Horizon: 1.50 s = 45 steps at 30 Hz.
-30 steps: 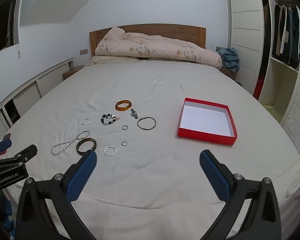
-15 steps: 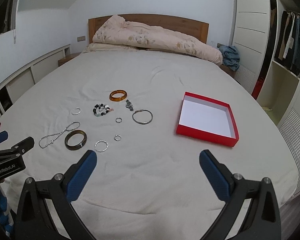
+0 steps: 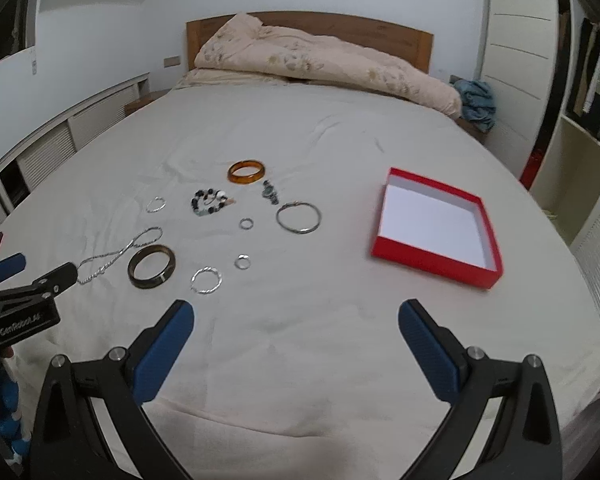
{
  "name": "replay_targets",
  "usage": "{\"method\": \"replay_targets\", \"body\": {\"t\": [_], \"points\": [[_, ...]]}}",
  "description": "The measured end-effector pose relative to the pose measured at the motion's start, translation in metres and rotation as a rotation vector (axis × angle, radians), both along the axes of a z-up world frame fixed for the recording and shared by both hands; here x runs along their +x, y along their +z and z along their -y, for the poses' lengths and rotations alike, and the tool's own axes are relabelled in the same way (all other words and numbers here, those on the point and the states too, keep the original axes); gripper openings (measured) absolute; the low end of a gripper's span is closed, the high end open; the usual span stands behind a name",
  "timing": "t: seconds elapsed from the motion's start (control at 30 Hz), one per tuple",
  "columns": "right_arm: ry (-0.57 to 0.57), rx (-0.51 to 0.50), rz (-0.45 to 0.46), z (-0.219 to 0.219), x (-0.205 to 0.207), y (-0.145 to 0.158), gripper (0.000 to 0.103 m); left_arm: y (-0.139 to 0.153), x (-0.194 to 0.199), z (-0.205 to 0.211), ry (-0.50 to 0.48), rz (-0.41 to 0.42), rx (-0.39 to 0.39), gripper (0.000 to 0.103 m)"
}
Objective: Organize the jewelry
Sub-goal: 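Move both tools toward the jewelry on the bed, then grasp the twisted silver hoop with the right tool while the left tool grasps the dark bangle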
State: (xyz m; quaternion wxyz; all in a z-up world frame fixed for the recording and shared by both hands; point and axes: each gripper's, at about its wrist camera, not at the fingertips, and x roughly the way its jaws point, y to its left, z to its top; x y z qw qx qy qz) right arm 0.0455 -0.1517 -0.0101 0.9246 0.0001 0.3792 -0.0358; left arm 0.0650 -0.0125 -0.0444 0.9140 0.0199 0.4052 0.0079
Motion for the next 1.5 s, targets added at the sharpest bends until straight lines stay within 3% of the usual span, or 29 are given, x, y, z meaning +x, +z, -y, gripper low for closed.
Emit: {"method": "replay_targets", "body": {"t": [0.17,0.43,0.67,0.9,1.03,1.1,1.2,1.27,1.3,1.4,1.5], "points": [[0.068,0.047,-0.014,-0.005,0.009,-0.017,0.102,-0.011,0.01,-0.007,0.003,-0.029,-0.024,0.086],[0.185,0.136,-0.022,-0.015,0.033,-0.042,0.099,-0.037,0.036,-0.014,-0.026,-0.095,-0.09,0.064],[0.29,0.218,-0.092,-0.02,0.072,-0.075,0.068,-0.064,0.068,-0.011,-0.035,-0.158,-0.149,0.056],[0.361,0.24,-0.137,-0.028,0.104,-0.104,0.066,-0.088,0.089,-0.013,-0.022,-0.227,-0.2,0.045],[0.396,0.238,-0.158,-0.033,0.122,-0.117,0.063,-0.094,0.094,-0.01,-0.028,-0.238,-0.187,0.04],[0.415,0.222,-0.167,-0.037,0.128,-0.123,0.051,-0.096,0.095,-0.009,-0.028,-0.243,-0.179,0.038],[0.438,0.196,-0.166,-0.044,0.132,-0.129,0.049,-0.099,0.103,-0.006,-0.042,-0.242,-0.159,0.034],[0.45,0.181,-0.158,-0.046,0.134,-0.132,0.044,-0.1,0.103,-0.006,-0.054,-0.237,-0.152,0.029],[0.455,0.175,-0.155,-0.046,0.136,-0.132,0.04,-0.1,0.103,-0.006,-0.058,-0.235,-0.152,0.021],[0.475,0.16,-0.151,-0.046,0.137,-0.133,0.04,-0.099,0.102,-0.006,-0.072,-0.231,-0.15,0.01],[0.485,0.174,-0.154,-0.043,0.134,-0.129,0.039,-0.098,0.105,0.001,-0.075,-0.22,-0.121,0.01]]}}
